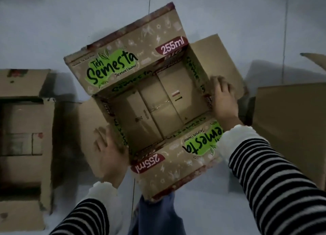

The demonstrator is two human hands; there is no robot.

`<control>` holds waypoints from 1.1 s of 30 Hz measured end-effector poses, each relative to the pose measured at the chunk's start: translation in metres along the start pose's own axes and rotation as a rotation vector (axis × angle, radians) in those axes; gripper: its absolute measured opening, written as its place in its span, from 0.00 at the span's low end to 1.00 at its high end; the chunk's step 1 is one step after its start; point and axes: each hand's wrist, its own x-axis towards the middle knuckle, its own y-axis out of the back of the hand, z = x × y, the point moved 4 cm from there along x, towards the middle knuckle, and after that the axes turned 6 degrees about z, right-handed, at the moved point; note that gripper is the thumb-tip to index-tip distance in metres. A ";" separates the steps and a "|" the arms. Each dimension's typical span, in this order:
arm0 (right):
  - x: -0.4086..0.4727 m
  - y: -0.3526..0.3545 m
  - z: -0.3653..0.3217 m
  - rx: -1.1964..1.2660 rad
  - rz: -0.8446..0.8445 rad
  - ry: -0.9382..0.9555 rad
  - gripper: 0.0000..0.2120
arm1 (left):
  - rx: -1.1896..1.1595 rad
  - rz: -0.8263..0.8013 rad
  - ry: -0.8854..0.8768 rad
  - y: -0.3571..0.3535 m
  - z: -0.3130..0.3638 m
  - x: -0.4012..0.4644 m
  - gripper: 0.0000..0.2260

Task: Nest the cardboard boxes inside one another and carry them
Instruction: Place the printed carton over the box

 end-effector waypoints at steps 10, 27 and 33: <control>-0.057 -0.036 -0.005 0.087 -0.035 -0.170 0.41 | -0.024 -0.022 -0.171 0.026 -0.014 0.067 0.38; -0.195 -0.045 0.019 0.162 -0.117 -0.418 0.37 | 0.038 -0.218 -0.278 0.029 -0.038 0.017 0.40; -0.206 0.011 -0.053 0.173 -0.070 -0.204 0.28 | -0.117 -0.180 -0.150 0.099 -0.078 -0.034 0.32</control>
